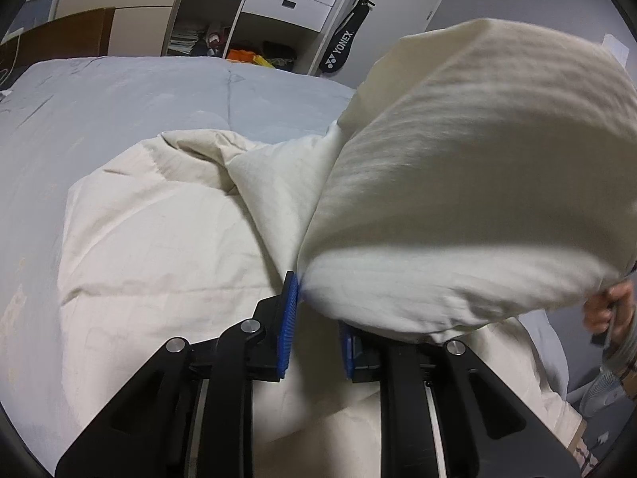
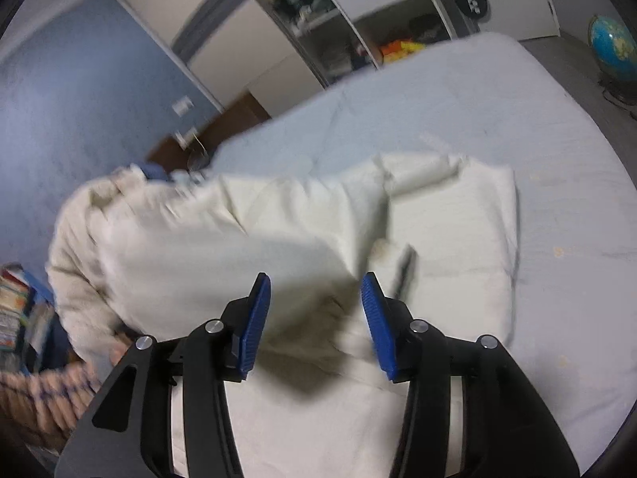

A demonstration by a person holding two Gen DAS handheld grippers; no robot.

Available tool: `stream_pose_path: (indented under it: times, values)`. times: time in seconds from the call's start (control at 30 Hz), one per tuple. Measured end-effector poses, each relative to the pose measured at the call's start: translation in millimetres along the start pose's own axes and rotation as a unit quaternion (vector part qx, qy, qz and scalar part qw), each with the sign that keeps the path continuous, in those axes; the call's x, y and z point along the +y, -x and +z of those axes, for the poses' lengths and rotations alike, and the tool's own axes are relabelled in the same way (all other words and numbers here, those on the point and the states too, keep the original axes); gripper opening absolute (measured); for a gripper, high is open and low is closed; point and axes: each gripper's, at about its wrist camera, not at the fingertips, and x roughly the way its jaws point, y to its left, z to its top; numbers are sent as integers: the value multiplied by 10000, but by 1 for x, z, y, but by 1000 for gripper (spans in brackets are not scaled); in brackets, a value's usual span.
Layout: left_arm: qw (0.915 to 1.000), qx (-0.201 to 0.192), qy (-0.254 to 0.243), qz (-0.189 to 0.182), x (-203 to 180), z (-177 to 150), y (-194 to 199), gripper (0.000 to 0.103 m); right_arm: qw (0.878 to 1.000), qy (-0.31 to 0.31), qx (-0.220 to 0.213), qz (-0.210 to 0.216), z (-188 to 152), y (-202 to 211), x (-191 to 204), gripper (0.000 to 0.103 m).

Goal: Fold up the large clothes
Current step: 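Lift the hem with both grippers and fold it up over the coat body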

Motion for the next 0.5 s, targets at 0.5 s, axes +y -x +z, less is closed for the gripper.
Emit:
stream_pose_path:
  times: [0.5]
  values:
    - [9998, -10, 192, 102, 5, -15, 66, 54, 9731, 1676, 1458, 609, -22, -96, 150, 60]
